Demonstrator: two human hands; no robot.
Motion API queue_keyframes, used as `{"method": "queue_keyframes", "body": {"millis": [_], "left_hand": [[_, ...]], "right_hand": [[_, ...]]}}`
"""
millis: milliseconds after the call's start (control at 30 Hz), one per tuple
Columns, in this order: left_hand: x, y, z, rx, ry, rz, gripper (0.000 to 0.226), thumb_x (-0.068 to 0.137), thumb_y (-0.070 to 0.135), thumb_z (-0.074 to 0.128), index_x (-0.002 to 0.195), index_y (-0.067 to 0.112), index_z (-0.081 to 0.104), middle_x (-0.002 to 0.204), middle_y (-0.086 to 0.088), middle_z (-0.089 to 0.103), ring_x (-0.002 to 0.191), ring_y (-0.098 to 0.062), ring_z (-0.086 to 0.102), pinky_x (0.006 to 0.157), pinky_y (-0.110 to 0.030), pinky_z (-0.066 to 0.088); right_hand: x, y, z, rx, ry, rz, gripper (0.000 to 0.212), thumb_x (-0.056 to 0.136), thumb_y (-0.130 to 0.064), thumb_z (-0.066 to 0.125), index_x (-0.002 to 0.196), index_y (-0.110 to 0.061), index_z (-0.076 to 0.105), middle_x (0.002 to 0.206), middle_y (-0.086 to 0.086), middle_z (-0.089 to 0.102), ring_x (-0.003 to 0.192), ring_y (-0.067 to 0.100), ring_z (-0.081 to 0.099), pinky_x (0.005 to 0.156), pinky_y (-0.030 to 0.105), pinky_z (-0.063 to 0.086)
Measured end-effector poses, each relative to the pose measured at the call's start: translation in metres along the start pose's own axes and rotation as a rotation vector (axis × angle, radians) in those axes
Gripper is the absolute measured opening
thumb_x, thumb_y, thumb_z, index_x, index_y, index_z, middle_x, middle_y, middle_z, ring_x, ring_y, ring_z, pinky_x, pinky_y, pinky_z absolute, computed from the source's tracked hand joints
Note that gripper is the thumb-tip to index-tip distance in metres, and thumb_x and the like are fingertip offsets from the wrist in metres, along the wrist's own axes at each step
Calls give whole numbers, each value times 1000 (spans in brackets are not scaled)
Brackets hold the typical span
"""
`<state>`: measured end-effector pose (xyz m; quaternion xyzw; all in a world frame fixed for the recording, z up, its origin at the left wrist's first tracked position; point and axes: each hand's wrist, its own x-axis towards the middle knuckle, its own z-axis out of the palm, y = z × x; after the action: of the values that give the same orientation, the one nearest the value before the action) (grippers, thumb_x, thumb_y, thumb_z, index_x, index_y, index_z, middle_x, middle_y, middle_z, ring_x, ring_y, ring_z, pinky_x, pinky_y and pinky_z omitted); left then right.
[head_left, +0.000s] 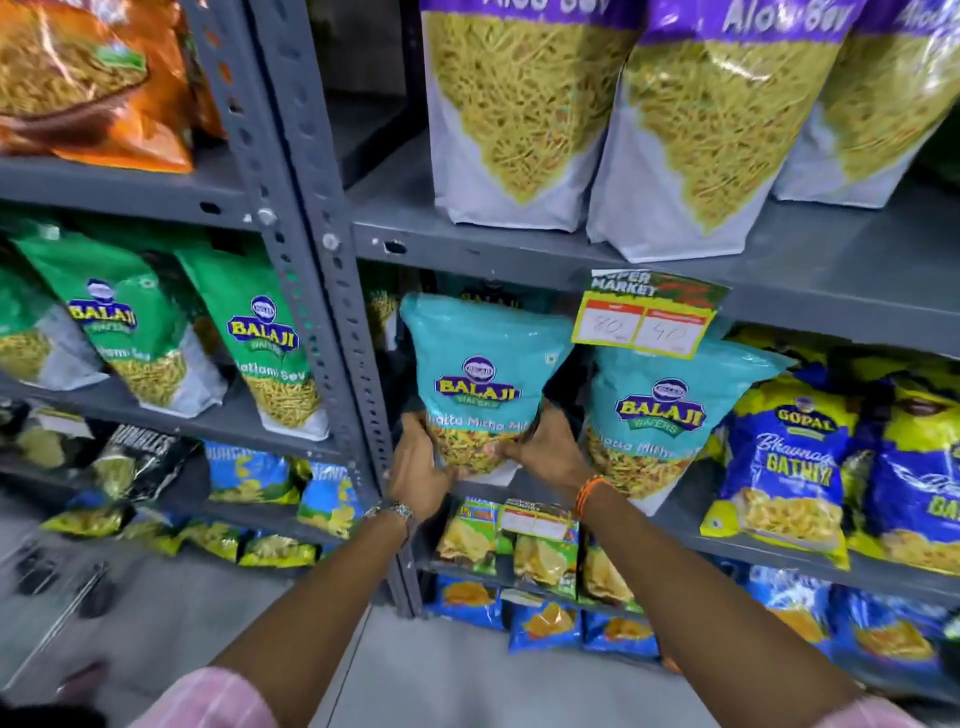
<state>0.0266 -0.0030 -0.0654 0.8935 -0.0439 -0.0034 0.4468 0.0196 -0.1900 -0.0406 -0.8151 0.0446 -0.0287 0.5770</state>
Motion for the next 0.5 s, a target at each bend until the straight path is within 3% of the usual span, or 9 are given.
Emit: {"method": "queue_keyframes", "body": {"millis": [67,133,200,400,500], "left_hand": [[6,0,1,-16,4,-3,74,77,3,81,133,1,33,131,-19,61,122,-35,60,83,-27,41],[10,0,2,-46,8,-13,79,75,1,82,137,0,32,133,-19,60,123,-31,59,86,-24,40],[12,-1,1,-64,5,-25,83,73,-1,84,138,-1,32,132,-17,61,120,-26,59,87,-22,40],[16,-6,2,-76,0,-14,85,73,-2,84,139,-1,31,134,-18,62,127,-31,60,93,-24,43],[14,-7,1,-72,-7,-12,89,72,-1,85,141,0,30,138,-18,61,129,-30,58,96,-27,44]], "right_hand": [[5,1,1,24,-5,14,71,65,0,90,127,-8,56,114,1,71,110,12,68,100,35,56],[10,2,1,66,-28,10,70,65,4,88,122,-18,54,111,-8,69,100,-9,68,90,17,56],[13,-1,0,96,-42,16,69,66,7,87,118,-22,53,108,-14,67,93,-18,66,82,8,53],[13,-2,1,122,-41,38,71,67,7,86,122,-18,49,106,-15,65,93,-16,62,76,-1,49],[12,-4,1,105,-30,56,73,67,5,87,125,-18,49,109,-12,65,95,-17,64,88,8,52]]}}
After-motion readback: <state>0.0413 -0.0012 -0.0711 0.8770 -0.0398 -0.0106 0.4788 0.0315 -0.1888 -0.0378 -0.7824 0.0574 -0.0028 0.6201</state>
